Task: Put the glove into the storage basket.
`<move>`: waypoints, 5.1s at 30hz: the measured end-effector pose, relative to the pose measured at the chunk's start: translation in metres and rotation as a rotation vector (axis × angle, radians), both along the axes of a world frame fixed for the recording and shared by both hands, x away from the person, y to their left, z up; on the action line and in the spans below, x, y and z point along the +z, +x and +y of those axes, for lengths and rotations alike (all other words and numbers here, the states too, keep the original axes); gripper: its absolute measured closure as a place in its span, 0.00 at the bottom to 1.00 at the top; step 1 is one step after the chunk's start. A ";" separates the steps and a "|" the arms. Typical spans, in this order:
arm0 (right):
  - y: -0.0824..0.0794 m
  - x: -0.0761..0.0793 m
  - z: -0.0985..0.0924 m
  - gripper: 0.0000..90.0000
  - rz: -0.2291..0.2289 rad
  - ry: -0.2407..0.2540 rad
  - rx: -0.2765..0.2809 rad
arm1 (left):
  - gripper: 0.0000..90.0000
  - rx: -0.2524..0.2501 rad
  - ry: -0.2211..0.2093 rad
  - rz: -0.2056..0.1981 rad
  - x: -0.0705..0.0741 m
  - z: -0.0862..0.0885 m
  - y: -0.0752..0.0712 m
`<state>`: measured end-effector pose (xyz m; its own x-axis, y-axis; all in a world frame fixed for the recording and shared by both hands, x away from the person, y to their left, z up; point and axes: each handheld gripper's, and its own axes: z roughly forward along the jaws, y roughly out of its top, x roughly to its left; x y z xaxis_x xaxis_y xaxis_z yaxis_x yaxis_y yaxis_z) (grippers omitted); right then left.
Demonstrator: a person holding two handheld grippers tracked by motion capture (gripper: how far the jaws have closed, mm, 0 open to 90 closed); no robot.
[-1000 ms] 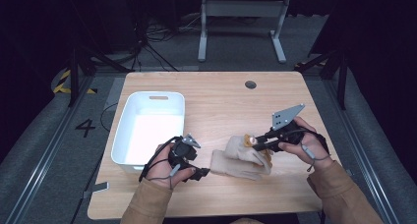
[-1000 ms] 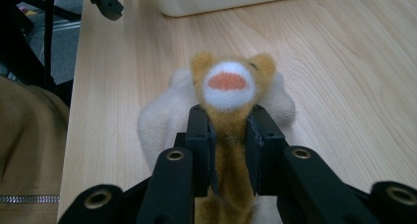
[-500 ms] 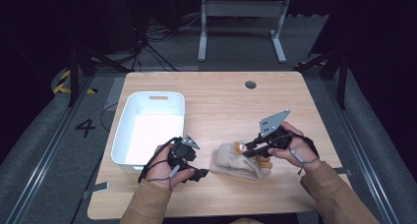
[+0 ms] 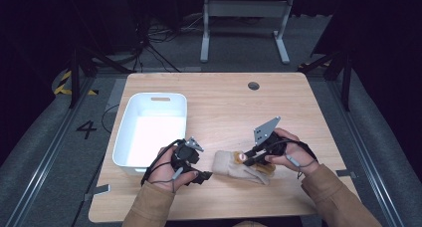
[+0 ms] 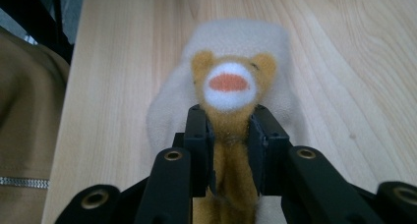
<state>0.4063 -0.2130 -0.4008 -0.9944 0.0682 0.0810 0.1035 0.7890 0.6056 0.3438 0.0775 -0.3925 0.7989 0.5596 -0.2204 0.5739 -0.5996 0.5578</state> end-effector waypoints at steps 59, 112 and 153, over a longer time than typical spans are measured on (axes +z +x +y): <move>-0.010 0.023 -0.100 0.59 -0.083 0.154 -0.520 | 0.35 -0.091 -0.049 -0.090 0.007 -0.039 0.024; 0.002 0.009 -0.125 0.58 -0.026 0.170 -0.641 | 0.18 -0.275 0.073 -0.199 -0.041 -0.094 0.036; 0.002 0.006 -0.121 0.57 -0.017 0.169 -0.624 | 0.08 -0.322 0.055 -0.213 -0.071 -0.113 0.039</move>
